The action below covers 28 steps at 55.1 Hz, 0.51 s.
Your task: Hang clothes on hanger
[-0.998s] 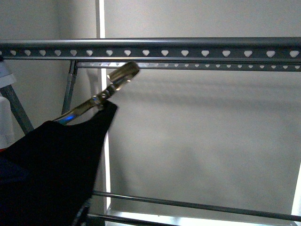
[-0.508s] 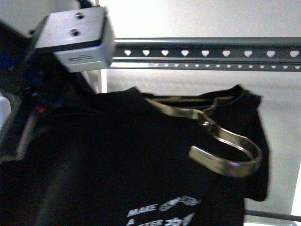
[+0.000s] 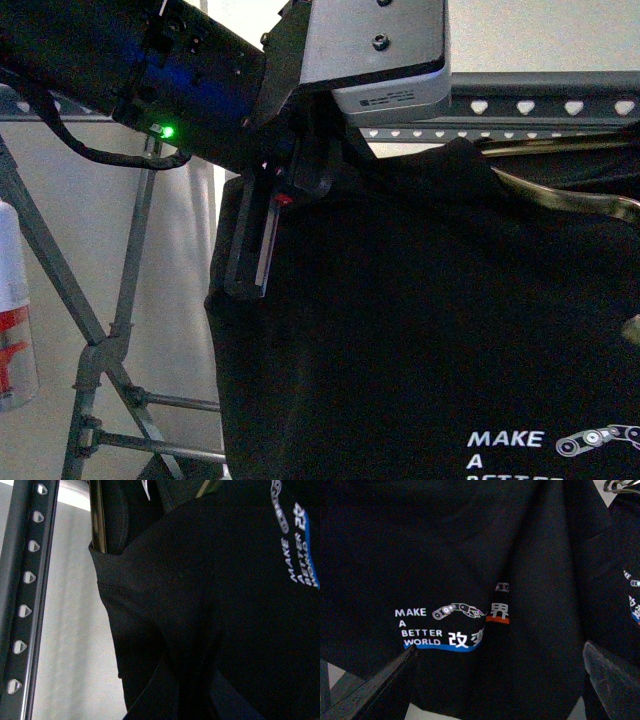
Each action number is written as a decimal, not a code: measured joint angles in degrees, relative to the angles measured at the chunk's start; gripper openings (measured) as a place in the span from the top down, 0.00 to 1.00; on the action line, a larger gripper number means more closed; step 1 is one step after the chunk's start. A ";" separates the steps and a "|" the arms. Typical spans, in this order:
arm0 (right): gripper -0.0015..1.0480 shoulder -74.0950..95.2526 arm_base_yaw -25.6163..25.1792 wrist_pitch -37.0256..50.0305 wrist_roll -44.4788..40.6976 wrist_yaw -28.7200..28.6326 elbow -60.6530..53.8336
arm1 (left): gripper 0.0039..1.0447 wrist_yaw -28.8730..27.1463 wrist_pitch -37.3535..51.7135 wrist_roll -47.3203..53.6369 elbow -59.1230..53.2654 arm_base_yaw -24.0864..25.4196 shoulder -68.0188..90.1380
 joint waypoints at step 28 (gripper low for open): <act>0.07 10.03 -10.23 -0.50 3.72 -23.30 3.26 | 0.96 -0.50 0.09 0.33 0.02 0.22 0.00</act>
